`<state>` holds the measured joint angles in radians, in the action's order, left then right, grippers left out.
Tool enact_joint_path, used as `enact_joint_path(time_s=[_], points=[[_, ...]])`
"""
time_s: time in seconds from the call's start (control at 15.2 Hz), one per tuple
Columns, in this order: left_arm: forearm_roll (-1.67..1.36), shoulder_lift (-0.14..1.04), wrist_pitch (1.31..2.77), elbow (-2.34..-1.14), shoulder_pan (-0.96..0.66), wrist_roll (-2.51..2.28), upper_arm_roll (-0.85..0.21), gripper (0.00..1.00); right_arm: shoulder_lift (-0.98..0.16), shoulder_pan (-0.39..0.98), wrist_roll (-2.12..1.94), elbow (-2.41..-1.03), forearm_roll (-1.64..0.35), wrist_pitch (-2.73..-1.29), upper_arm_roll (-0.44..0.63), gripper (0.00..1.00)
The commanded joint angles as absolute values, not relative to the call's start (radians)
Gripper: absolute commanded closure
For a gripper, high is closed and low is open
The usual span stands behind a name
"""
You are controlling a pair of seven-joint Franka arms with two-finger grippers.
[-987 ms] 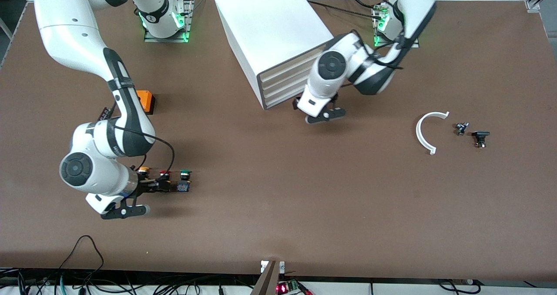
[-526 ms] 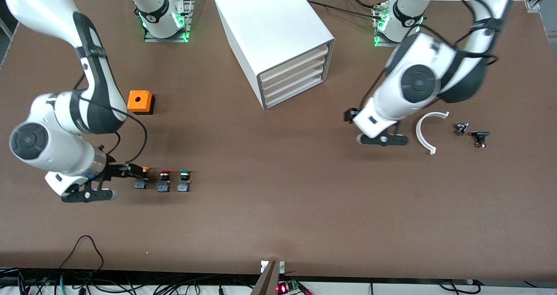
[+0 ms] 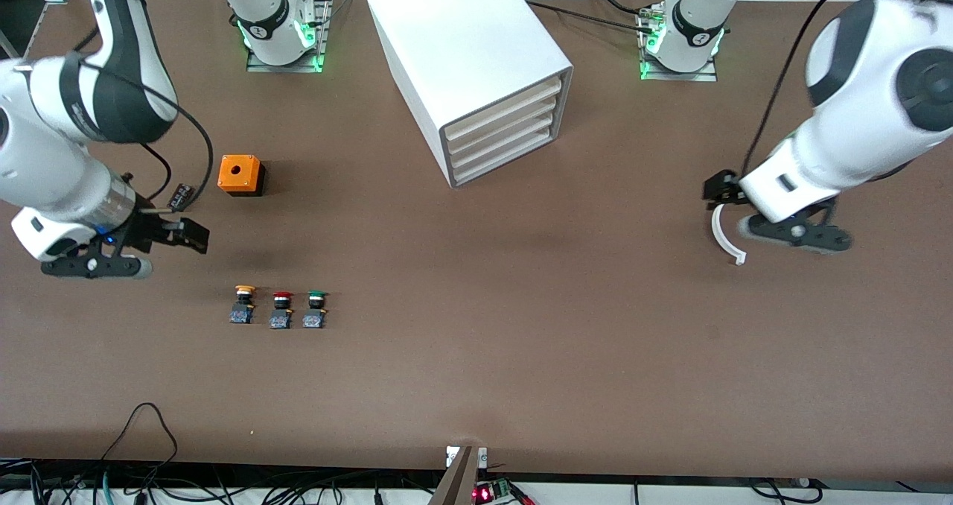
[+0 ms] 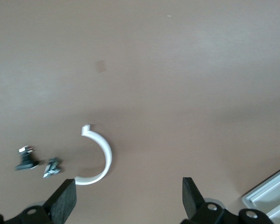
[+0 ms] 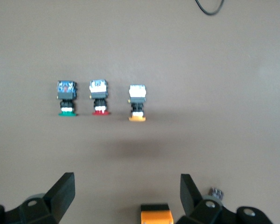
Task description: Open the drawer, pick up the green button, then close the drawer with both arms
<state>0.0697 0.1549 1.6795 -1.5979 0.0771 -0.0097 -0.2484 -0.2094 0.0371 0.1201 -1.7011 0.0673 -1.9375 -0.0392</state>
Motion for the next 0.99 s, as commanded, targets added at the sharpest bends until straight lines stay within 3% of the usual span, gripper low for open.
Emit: enact_joint_path(time_s=[0.0, 0.13, 0.46, 0.92], points=[[0.035, 0.02, 1.7, -1.73, 0.018, 0.025, -0.141, 0.0, -0.092, 0.034, 0.146, -1.756, 0.01, -1.858, -0.043, 0.0], [-0.033, -0.006, 1.712, -1.72, -0.014, 0.023, -0.072, 0.0, -0.042, 0.034, 0.146, -1.755, -0.009, -1.8, -0.043, 0.0], [-0.041, -0.022, 1.655, -1.675, -0.017, 0.026, -0.025, 0.0, 0.064, 0.034, 0.146, -1.755, -0.011, -1.695, -0.043, 0.0], [-0.014, -0.018, 1.661, -1.675, -0.021, 0.077, -0.017, 0.0, 0.143, 0.034, 0.16, -1.804, -0.011, -1.693, -0.04, 0.0]])
